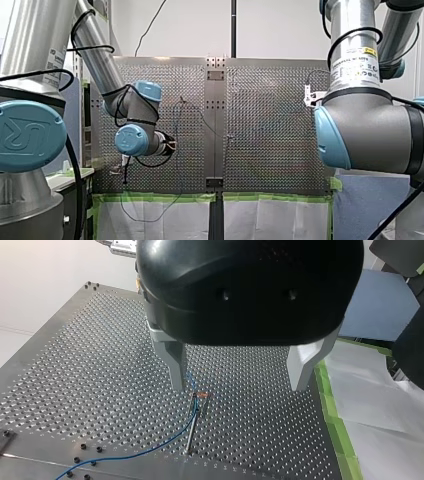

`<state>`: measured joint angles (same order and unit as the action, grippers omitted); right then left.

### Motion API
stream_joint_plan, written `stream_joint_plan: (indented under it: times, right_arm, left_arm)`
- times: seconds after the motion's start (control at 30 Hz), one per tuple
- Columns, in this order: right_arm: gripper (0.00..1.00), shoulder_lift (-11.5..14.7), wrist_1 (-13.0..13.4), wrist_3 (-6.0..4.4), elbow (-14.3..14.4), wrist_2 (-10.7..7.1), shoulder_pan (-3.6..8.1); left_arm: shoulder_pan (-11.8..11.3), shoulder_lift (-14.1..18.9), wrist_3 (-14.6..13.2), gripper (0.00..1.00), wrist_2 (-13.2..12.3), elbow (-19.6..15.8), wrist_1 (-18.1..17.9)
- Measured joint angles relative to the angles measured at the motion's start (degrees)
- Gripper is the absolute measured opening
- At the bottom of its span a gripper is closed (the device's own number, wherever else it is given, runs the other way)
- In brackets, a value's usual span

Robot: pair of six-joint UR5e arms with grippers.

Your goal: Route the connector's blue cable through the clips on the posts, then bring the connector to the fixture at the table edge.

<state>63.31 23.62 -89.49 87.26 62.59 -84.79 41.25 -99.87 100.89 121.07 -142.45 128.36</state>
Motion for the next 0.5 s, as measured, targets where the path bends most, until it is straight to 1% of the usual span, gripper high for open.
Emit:
stream_joint_plan:
  times: [0.5]
  right_arm:
    - [0.02,-0.21,0.03,-0.19,-0.75,-0.09,-0.04]
  left_arm:
    - [-0.58,0.0,-0.13,1.0,-0.17,0.28,0.14]
